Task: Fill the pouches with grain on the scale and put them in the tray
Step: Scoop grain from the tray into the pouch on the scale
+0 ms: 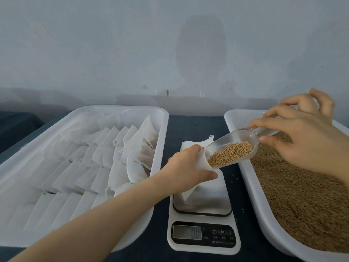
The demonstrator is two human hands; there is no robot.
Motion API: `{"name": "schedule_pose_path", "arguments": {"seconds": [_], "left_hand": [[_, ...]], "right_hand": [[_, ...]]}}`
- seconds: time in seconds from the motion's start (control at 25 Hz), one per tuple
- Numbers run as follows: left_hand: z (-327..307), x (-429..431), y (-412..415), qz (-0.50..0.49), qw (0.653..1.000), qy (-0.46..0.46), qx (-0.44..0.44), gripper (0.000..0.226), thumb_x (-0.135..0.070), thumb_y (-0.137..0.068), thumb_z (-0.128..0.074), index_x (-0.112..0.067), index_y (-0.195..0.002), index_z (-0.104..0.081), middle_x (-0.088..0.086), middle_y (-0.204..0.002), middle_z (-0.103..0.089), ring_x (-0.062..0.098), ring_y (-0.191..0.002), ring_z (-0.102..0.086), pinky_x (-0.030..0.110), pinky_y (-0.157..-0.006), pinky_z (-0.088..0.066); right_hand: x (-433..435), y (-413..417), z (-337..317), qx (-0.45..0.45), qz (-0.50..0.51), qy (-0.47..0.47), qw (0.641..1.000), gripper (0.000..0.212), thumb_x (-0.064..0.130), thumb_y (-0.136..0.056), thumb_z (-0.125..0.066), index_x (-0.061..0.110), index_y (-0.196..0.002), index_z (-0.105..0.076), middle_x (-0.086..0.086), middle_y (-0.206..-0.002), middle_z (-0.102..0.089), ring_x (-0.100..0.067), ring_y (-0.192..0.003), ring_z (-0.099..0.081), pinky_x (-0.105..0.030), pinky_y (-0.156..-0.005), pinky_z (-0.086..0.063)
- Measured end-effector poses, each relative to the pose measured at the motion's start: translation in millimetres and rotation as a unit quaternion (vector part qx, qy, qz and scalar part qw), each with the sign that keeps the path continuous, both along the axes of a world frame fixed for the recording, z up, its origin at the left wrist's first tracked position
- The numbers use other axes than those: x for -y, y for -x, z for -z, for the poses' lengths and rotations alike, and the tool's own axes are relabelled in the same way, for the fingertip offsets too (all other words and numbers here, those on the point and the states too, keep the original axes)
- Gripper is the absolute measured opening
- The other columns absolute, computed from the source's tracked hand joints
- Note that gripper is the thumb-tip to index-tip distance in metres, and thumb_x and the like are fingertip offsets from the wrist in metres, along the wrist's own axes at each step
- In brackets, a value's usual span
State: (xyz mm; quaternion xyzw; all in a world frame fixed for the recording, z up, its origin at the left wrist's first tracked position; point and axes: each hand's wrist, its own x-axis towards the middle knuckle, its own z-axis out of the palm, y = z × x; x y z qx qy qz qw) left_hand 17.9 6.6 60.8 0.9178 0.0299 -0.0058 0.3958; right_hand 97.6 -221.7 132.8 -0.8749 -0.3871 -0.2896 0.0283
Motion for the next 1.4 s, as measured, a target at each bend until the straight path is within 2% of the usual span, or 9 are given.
{"name": "schedule_pose_path", "arguments": {"seconds": [0.12, 0.24, 0.44, 0.68, 0.8, 0.96, 1.08, 1.2, 1.4], "left_hand": [[-2, 1, 0, -0.001, 1.0, 0.008, -0.006, 0.052, -0.052, -0.073, -0.072, -0.04, -0.108, -0.036, -0.021, -0.097, -0.051, 0.003, -0.088, -0.055, 0.023, -0.072, -0.05], [-4, 2, 2, 0.006, 0.999, 0.032, -0.007, 0.05, -0.055, -0.069, -0.075, -0.039, -0.105, -0.043, -0.021, -0.096, -0.055, 0.002, -0.083, -0.059, 0.018, -0.062, -0.046], [-6, 3, 4, 0.008, 0.999, 0.036, 0.005, 0.051, -0.057, -0.066, -0.076, -0.036, -0.105, -0.053, -0.018, -0.096, -0.059, 0.004, -0.083, -0.061, 0.02, -0.064, -0.049], [-9, 5, 6, 0.002, 0.999, 0.036, 0.033, 0.039, -0.055, -0.066, -0.077, -0.032, -0.083, -0.051, -0.015, -0.086, -0.058, 0.005, -0.077, -0.057, 0.019, -0.06, -0.041], [-8, 5, 6, 0.006, 0.999, 0.029, 0.023, 0.04, -0.052, -0.069, -0.077, -0.034, -0.078, -0.043, -0.016, -0.083, -0.052, 0.002, -0.071, -0.052, 0.015, -0.056, -0.035], [-5, 3, 5, 0.004, 1.0, 0.024, 0.012, 0.043, -0.047, -0.07, -0.077, -0.034, -0.076, -0.037, -0.015, -0.08, -0.047, 0.004, -0.068, -0.046, 0.018, -0.055, -0.033], [-5, 1, 4, 0.004, 0.999, 0.039, 0.014, 0.039, -0.047, -0.071, -0.077, -0.034, -0.079, -0.041, -0.014, -0.083, -0.05, 0.005, -0.07, -0.05, 0.018, -0.057, -0.036], [-5, -1, 4, -0.001, 0.997, 0.067, 0.039, 0.039, -0.049, -0.072, -0.076, -0.029, -0.093, -0.051, -0.012, -0.092, -0.058, 0.005, -0.081, -0.057, 0.018, -0.063, -0.042], [-5, -2, 4, -0.002, 0.996, 0.082, 0.031, 0.046, -0.048, -0.073, -0.076, -0.025, -0.106, -0.054, -0.009, -0.099, -0.062, 0.009, -0.089, -0.06, 0.026, -0.077, -0.052]], "right_hand": [[-5, 3, -5, 0.014, -0.011, 0.012, 1.0, 0.028, 0.038, -0.073, -0.059, 0.032, -0.096, -0.072, 0.007, -0.092, -0.064, -0.023, -0.106, -0.041, -0.044, -0.106, -0.006], [-6, 6, -10, 0.021, -0.014, 0.024, 0.999, 0.032, 0.042, -0.076, -0.049, 0.032, -0.095, -0.072, 0.008, -0.09, -0.063, -0.023, -0.104, -0.042, -0.045, -0.107, -0.005], [-9, 11, -20, 0.049, -0.025, 0.039, 0.998, 0.036, 0.043, -0.076, -0.044, 0.03, -0.094, -0.073, 0.006, -0.089, -0.064, -0.026, -0.102, -0.044, -0.046, -0.107, -0.006], [-21, 25, -40, 0.125, -0.045, 0.068, 0.989, 0.025, 0.03, -0.069, -0.061, 0.024, -0.089, -0.075, 0.0, -0.083, -0.063, -0.032, -0.098, -0.048, -0.052, -0.107, -0.007], [-32, 33, -47, 0.161, -0.053, 0.101, 0.98, 0.015, 0.019, -0.068, -0.07, 0.019, -0.082, -0.075, -0.003, -0.079, -0.062, -0.033, -0.096, -0.048, -0.051, -0.108, -0.005], [-42, 40, -48, 0.187, -0.039, 0.134, 0.972, 0.016, 0.016, -0.062, -0.074, 0.016, -0.078, -0.074, -0.005, -0.078, -0.061, -0.036, -0.096, -0.05, -0.049, -0.109, 0.001], [-41, 40, -48, 0.185, -0.042, 0.116, 0.975, 0.015, 0.017, -0.067, -0.07, 0.016, -0.081, -0.075, -0.005, -0.081, -0.063, -0.037, -0.097, -0.05, -0.051, -0.108, -0.003], [-36, 37, -50, 0.175, -0.037, 0.091, 0.98, 0.021, 0.021, -0.071, -0.061, 0.018, -0.086, -0.075, -0.003, -0.084, -0.064, -0.036, -0.099, -0.049, -0.053, -0.107, -0.007], [-34, 39, -50, 0.179, -0.042, 0.088, 0.979, 0.016, 0.017, -0.075, -0.067, 0.017, -0.088, -0.075, -0.004, -0.086, -0.064, -0.036, -0.101, -0.049, -0.052, -0.108, -0.005]]}}
